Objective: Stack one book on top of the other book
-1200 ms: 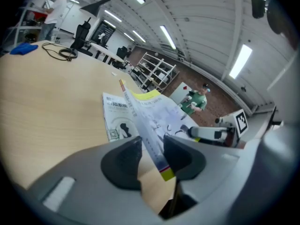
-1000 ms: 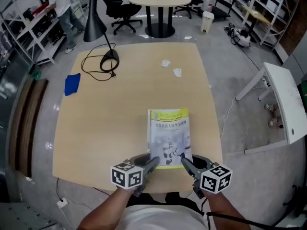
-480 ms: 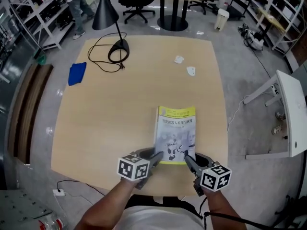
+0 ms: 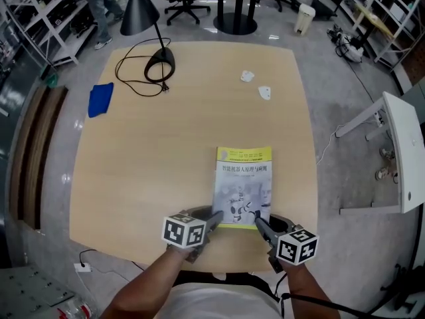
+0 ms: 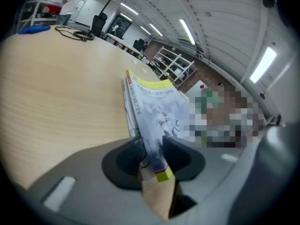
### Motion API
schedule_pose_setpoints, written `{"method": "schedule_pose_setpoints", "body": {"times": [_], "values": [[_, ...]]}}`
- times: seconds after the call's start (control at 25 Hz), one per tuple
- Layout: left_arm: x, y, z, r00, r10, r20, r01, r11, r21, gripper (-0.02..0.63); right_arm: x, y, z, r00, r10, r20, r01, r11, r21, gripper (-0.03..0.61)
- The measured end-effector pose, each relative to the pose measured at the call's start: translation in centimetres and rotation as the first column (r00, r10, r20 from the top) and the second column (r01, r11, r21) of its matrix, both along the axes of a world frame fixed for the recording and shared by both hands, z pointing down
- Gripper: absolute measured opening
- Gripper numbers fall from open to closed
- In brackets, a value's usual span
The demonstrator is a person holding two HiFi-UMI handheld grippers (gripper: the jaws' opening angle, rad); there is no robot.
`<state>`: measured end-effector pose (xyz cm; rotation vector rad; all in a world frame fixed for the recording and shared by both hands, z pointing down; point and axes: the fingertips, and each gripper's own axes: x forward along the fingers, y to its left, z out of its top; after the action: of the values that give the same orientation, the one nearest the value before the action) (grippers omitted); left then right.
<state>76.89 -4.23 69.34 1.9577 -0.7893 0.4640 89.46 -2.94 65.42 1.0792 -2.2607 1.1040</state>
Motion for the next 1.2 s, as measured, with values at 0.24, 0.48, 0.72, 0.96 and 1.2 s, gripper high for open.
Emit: {"method": "schedule_pose_setpoints", "body": {"times": [0.24, 0.48, 0.72, 0.96, 1.2], "values": [[0.2, 0.1, -0.2, 1.000, 0.025, 0.005, -0.025, 0.999, 0.020, 0.152, 0.7, 0.1, 0.9, 0.999, -0.002, -0.039, 0.001, 1.000, -0.031, 0.126], [-0.4, 1.0, -0.9, 0.989, 0.130, 0.069, -0.134, 0.989, 0.065, 0.317, 2.1, 0.3, 1.3, 0.967, -0.115, -0.226, 0.117, 0.993, -0.004, 0.193], [-0.8, 3.5, -0.4, 0.897, 0.320, 0.306, -0.363, 0.927, 0.092, 0.371, 1.9, 2.5, 2.6, 0.808, -0.358, -0.467, 0.383, 0.923, -0.044, 0.282], [1.0, 4.5, 1.7, 0.809, 0.407, 0.424, -0.468, 0.882, 0.047, 0.373, 0.6, 2.2, 4.3, 0.747, -0.417, -0.518, 0.443, 0.893, -0.080, 0.288], [0.4, 3.6, 2.4, 0.746, 0.432, 0.507, -0.513, 0.858, 0.023, 0.296, 0.3, 1.3, 4.9, 0.700, -0.411, -0.584, 0.450, 0.889, -0.086, 0.288]]}}
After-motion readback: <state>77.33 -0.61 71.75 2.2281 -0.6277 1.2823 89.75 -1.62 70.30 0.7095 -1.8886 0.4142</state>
